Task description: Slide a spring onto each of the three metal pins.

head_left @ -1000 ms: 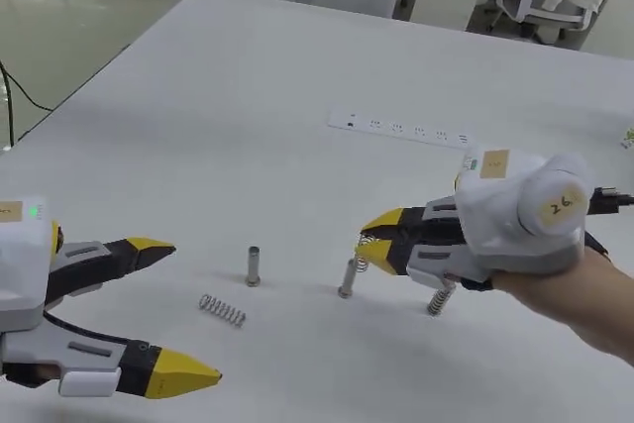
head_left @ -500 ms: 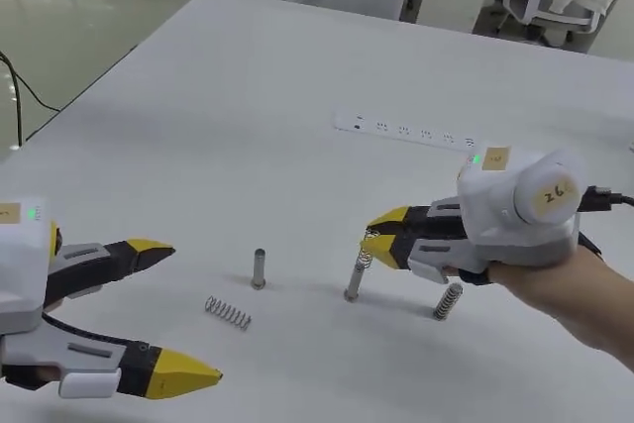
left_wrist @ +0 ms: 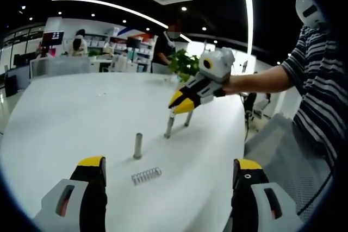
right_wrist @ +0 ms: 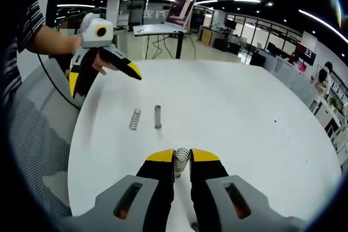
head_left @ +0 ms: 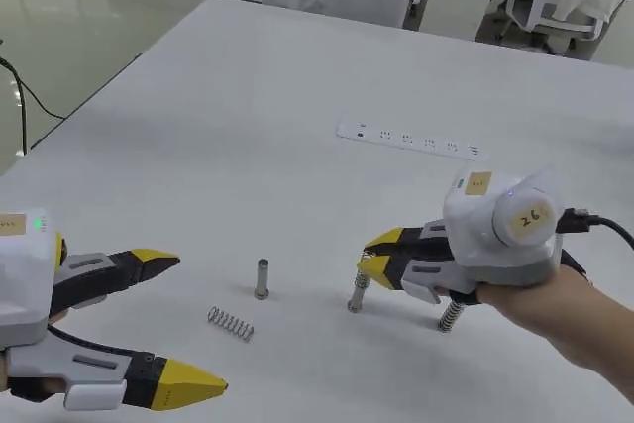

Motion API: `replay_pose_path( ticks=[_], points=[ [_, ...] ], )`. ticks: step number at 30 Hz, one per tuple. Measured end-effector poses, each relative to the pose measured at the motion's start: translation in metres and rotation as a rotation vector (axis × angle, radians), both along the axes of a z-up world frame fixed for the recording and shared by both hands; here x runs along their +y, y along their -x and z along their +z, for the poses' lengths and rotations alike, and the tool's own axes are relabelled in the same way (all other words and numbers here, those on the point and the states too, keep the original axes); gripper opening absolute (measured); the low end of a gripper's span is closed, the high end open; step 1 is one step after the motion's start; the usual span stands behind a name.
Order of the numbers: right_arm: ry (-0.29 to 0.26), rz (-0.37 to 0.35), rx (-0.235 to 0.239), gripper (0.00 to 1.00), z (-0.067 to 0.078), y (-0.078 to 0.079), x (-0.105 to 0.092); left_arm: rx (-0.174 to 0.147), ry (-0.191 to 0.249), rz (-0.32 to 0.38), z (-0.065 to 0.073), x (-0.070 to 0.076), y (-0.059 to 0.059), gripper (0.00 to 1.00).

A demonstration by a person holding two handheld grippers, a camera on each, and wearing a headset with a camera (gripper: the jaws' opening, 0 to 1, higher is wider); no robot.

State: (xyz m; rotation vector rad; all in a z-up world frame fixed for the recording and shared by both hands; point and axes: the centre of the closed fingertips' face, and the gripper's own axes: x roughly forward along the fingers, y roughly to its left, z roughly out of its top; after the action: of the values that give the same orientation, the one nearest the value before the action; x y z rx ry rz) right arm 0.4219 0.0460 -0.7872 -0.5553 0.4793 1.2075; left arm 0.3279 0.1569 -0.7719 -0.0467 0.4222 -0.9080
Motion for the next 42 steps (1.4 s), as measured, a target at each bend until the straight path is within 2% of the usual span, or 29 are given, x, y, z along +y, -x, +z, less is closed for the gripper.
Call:
replay_pose_path(
  ticks=[3, 10, 13, 14, 24, 26, 32, 42],
  points=[
    [0.013, -0.011, 0.023, 0.07, -0.011, 0.0, 0.0, 0.0, 0.001, 0.002, 0.0, 0.0, 0.0, 0.94],
    [0.051, -0.017, 0.033, 0.07, -0.031, 0.002, -0.002, 0.003, -0.002, 0.012, -0.001, 0.003, 0.0, 0.93],
    [0.061, -0.019, 0.032, 0.07, -0.035, 0.003, -0.003, 0.001, 0.002, 0.015, 0.0, 0.002, -0.001, 0.93],
    [0.046, -0.021, 0.025, 0.07, -0.032, 0.002, -0.002, 0.001, 0.002, 0.014, 0.0, 0.002, -0.001, 0.93],
    [0.067, -0.037, 0.037, 0.1, -0.031, 0.0, -0.005, 0.001, 0.004, 0.013, 0.001, 0.0, 0.0, 0.92],
    [0.048, -0.046, 0.051, 0.14, -0.028, 0.0, -0.004, 0.001, 0.004, 0.012, 0.001, 0.0, 0.001, 0.92],
    [0.011, -0.054, 0.034, 0.12, -0.011, 0.004, -0.009, -0.004, 0.002, 0.013, 0.004, 0.001, 0.001, 0.92],
    [-0.048, -0.092, 0.047, 0.11, 0.008, 0.015, -0.035, -0.01, -0.001, 0.017, 0.006, 0.003, -0.001, 0.92]
  ],
)
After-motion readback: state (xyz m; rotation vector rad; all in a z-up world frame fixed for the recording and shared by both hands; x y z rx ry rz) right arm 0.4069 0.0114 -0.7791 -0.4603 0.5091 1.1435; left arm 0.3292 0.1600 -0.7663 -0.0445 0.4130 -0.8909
